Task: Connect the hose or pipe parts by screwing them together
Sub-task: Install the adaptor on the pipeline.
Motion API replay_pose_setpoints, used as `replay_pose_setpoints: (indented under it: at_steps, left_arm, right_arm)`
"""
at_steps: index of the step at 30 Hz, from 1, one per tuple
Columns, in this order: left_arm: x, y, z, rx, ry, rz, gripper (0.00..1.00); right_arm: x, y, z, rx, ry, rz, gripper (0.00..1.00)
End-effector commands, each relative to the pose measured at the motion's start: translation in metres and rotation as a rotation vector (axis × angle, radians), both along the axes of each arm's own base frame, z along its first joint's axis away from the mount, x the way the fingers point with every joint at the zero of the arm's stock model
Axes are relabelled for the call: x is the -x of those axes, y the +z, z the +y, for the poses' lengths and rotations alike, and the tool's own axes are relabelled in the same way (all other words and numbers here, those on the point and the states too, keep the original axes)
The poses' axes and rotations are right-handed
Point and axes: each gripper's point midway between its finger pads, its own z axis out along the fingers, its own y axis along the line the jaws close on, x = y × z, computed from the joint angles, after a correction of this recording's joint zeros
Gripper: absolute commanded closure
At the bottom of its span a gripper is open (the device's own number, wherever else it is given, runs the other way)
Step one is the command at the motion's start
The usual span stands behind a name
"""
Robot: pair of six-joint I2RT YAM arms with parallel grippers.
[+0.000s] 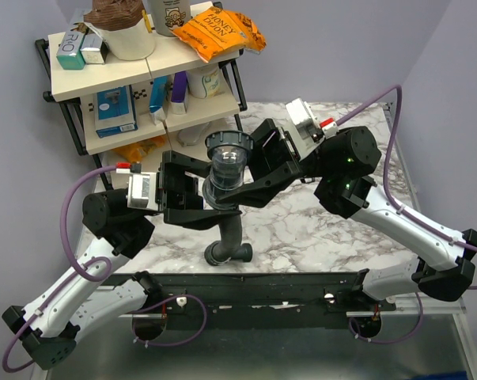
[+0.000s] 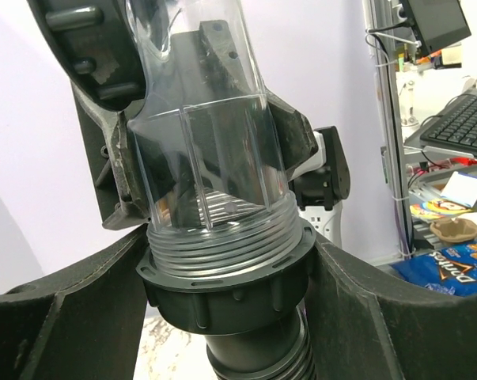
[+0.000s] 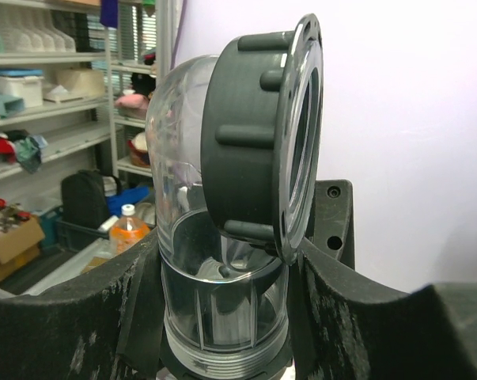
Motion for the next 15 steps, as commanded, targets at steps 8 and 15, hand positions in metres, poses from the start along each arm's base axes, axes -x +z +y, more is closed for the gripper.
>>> replay_pose_setpoints:
  at_steps: [8,15]
  left_arm:
    - [0.026,0.061,0.035,0.204,0.019,-0.084,1.00]
    - [0.028,0.069,0.043,0.246,0.038,-0.101,1.00]
  right_arm:
    - [-0.020,-0.049,0.023,0.129,-0.056,0.002,0.99]
    - [-0.021,-0.057,0.024,0.118,-0.049,0.040,0.99]
